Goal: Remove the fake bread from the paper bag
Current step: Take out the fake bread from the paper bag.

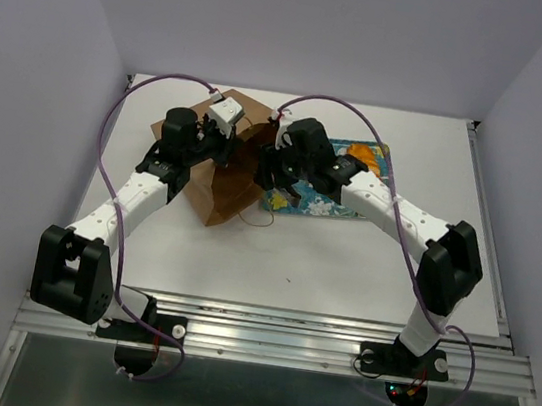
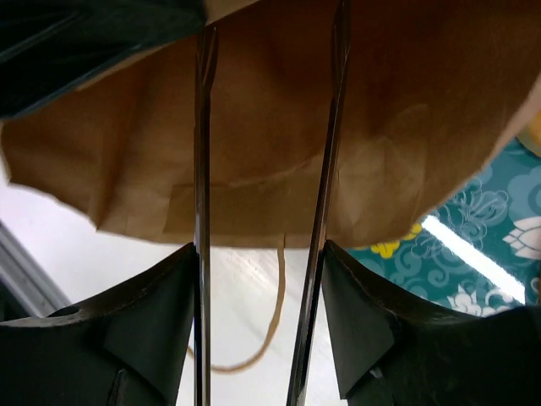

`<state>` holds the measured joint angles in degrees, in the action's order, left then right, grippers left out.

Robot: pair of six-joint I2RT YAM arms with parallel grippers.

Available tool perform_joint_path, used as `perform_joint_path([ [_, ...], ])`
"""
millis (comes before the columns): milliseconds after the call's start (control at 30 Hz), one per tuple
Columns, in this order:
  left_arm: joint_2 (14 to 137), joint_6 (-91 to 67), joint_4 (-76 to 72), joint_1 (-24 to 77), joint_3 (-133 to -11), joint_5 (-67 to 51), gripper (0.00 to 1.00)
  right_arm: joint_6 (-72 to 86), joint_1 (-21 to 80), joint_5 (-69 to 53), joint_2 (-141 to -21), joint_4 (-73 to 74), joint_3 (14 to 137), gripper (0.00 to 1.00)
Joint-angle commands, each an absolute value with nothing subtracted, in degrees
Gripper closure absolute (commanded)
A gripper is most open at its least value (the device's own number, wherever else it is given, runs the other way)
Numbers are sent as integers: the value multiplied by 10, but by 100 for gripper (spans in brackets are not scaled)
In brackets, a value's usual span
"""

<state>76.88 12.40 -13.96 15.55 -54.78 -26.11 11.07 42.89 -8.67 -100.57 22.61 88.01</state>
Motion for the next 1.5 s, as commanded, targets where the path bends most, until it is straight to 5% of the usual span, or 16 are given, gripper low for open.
perform_joint_path([
  [0, 758, 87, -184, 156, -570, -251, 100, 146, 446, 7, -1047, 160, 922, 37],
  [700, 766, 20, -214, 156, -577, -258, 100, 316, 446, -84, -1209, -76, 948, 37],
  [1467, 776, 47, -231, 156, -575, -407, 100, 169, 468, -167, -1348, -117, 1005, 39],
])
